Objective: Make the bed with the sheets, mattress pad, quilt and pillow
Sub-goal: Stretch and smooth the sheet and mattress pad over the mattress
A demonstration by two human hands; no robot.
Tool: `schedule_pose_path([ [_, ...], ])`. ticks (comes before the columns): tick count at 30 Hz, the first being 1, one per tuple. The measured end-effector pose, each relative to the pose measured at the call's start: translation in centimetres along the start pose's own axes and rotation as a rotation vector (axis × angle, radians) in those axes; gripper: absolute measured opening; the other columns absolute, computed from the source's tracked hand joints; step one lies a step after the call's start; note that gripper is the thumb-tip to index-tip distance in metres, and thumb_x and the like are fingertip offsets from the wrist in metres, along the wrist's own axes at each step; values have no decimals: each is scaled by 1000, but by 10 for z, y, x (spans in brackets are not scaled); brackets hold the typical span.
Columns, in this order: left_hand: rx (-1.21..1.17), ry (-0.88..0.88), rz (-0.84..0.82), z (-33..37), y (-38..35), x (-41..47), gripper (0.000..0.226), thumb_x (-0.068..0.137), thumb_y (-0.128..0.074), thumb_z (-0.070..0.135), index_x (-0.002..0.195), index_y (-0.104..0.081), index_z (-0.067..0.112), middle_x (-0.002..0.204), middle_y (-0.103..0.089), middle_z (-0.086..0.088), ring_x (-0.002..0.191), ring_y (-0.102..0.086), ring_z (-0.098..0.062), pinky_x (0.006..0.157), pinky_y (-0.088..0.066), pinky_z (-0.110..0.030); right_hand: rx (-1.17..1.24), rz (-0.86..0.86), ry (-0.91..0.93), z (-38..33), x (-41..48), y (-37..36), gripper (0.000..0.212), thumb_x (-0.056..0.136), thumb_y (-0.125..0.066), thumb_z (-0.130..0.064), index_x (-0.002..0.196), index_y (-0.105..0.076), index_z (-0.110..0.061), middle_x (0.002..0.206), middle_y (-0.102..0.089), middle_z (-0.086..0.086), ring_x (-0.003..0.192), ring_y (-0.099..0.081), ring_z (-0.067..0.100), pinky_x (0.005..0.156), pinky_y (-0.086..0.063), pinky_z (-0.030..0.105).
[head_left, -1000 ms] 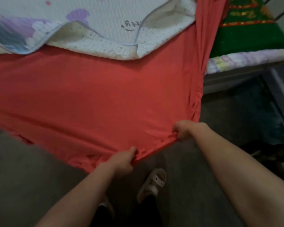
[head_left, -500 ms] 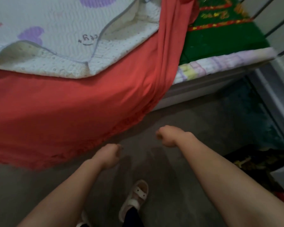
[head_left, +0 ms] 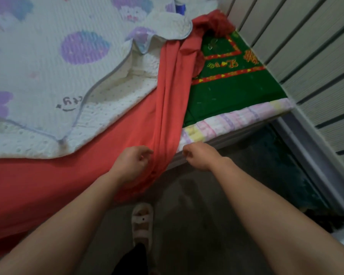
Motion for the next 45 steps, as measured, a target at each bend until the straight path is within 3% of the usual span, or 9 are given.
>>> schedule_pose_path([
  [7, -94, 13, 31, 19, 14, 119, 37, 80, -58, 3, 115, -66, 10, 108, -69, -6, 92, -65, -19, 89, -48, -26, 67, 153, -73, 37, 102, 84, 20, 82, -47, -13, 92, -65, -17, 98, -68, 10, 90, -62, 34, 76, -53, 41],
  [12, -38, 35, -117, 27, 5, 182, 52, 74, -50, 32, 120, -62, 10, 114, -63, -12, 104, -60, -25, 88, -40, -26, 154, 218, -140, 60, 166, 131, 20, 83, -49, -15, 94, -65, -17, 100, -69, 9, 93, -63, 32, 78, -53, 40],
  [21, 49, 99, -92, 27, -23, 266, 63, 78, -71, 35, 133, -47, 16, 136, -35, -12, 123, -43, -31, 102, -40, -36, 274, 337, -228, 121, 255, 184, 15, 87, -54, -13, 93, -67, -19, 100, -69, 6, 95, -63, 26, 86, -52, 41],
  [27, 386, 277, -53, 44, -36, 303, 67, 68, -71, 51, 119, -42, 19, 140, -22, -7, 115, -37, -33, 84, -43, -43, 358, 400, -247, 155, 320, 214, 15, 86, -54, -16, 97, -63, -16, 104, -67, 10, 97, -61, 29, 87, -51, 42],
  [32, 532, 393, 21, 47, -42, 336, 25, 87, -50, 18, 111, -55, 15, 127, -31, -8, 105, -41, -32, 71, -42, -37, 461, 416, -279, 183, 384, 239, 49, 88, -58, -30, 127, -47, -3, 128, -54, 18, 119, -51, 36, 101, -41, 39],
  [35, 468, 490, 35, 49, -45, 343, 38, 80, -58, 36, 111, -52, 15, 124, -30, -7, 104, -40, -32, 70, -43, -38, 623, 326, -386, 197, 415, 233, 81, 78, -65, -50, 136, -37, -1, 140, -43, 20, 128, -44, 37, 108, -36, 42],
  [37, 469, 547, 21, 50, -51, 347, 57, 72, -64, 51, 113, -45, 16, 128, -26, -7, 106, -40, -32, 74, -45, -40, 705, 286, -374, 199, 432, 226, 96, 60, -66, -63, 131, -48, -3, 136, -50, 18, 124, -49, 36, 105, -41, 44],
  [41, 519, 559, 90, 48, -47, 350, 32, 84, -55, 24, 114, -52, 13, 128, -30, -9, 103, -43, -32, 65, -43, -37, 730, 374, -234, 189, 436, 236, 44, 81, -68, -35, 108, -65, -1, 115, -65, 17, 105, -61, 31, 94, -48, 38],
  [45, 426, 539, 101, 56, -32, 343, 29, 80, -56, 15, 108, -51, 13, 116, -43, -9, 96, -54, -34, 63, -36, -36, 801, 497, -175, 192, 413, 254, 16, 83, -60, -22, 88, -63, -7, 94, -65, 15, 87, -59, 25, 80, -46, 32],
])
Point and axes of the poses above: each hand's wrist, its own x-axis towards the middle knuckle, its own y-axis out of the back of the hand, z = x × y, the point moved 6 cm from there along x, towards the middle knuckle
